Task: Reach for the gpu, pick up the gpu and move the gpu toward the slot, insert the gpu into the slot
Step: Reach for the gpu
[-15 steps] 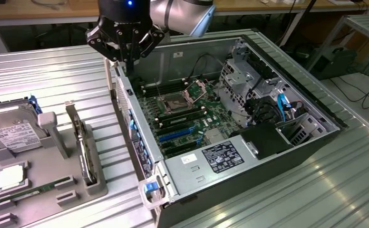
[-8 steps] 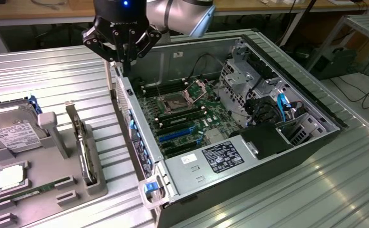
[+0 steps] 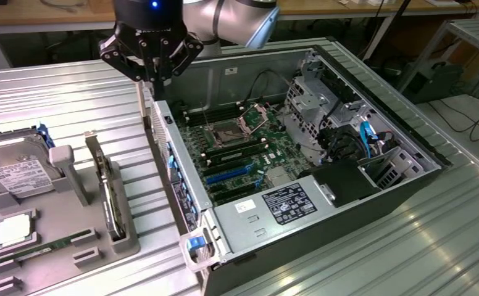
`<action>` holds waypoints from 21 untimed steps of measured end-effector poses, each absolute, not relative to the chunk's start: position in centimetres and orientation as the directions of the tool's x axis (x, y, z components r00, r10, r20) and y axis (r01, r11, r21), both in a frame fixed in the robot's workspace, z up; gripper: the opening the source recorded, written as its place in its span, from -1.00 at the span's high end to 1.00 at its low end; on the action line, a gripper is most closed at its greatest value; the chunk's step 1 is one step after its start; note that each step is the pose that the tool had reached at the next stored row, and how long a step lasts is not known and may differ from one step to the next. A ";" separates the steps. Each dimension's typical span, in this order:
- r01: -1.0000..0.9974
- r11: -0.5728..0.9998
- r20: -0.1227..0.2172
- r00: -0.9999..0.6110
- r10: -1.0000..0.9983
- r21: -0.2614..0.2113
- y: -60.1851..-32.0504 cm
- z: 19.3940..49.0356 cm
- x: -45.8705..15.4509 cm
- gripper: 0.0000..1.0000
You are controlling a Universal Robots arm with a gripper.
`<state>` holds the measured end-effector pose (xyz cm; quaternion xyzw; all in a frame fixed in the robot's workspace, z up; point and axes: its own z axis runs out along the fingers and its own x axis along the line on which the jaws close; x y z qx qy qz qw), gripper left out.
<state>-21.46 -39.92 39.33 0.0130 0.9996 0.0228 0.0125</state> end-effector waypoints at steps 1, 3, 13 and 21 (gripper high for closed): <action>0.025 0.999 -0.024 -0.999 0.026 0.046 -39.9 39.3 -21.6 0.79; 0.024 0.999 -0.024 -0.999 0.025 0.046 -39.9 39.3 -21.7 0.79; 0.021 0.999 -0.024 -0.999 0.022 0.046 -39.9 39.3 -22.7 0.79; 0.018 0.999 -0.024 -1.000 0.019 0.046 -40.0 39.3 -23.7 0.79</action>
